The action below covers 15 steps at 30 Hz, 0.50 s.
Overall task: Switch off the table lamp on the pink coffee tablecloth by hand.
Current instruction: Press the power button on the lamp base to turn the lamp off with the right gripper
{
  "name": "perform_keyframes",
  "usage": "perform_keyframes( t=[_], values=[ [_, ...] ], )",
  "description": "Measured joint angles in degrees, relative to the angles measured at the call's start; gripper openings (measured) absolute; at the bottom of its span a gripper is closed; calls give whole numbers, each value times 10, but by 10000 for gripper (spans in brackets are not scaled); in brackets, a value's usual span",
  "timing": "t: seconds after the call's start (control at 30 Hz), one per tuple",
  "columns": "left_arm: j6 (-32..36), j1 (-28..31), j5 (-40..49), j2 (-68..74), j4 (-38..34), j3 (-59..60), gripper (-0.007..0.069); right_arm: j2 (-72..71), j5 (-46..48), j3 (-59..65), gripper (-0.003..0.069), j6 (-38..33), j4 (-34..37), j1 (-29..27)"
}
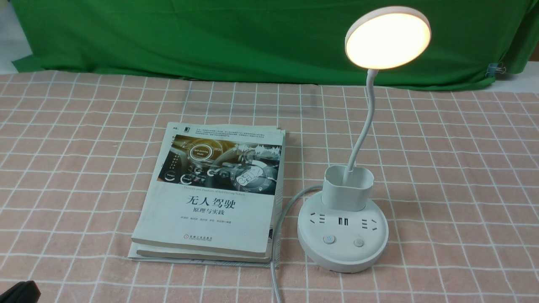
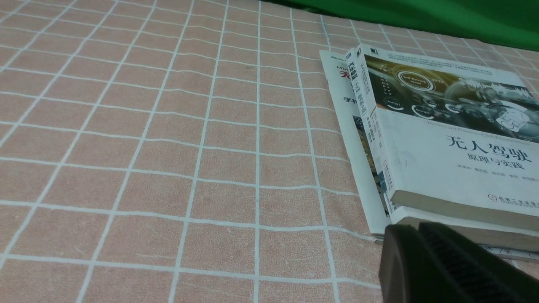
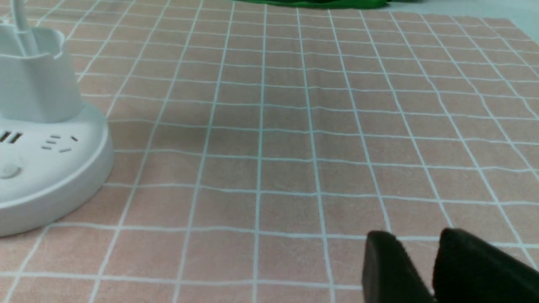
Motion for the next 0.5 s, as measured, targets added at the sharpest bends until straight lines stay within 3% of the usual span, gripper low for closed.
perform_keyframes(
  t=[0.1, 0.3, 0.43, 0.5],
  values=[
    [0, 0, 0, 0, 0, 0, 6, 0, -34, 0, 239, 34, 13, 0],
    [0, 0, 0, 0, 0, 0, 6, 0, -187, 0, 239, 266, 58, 0],
    [0, 0, 0, 0, 0, 0, 6, 0, -224, 0, 227, 304, 61, 2],
    [0, 0, 0, 0, 0, 0, 6, 2, -195, -3, 190, 315, 61, 8]
  ],
)
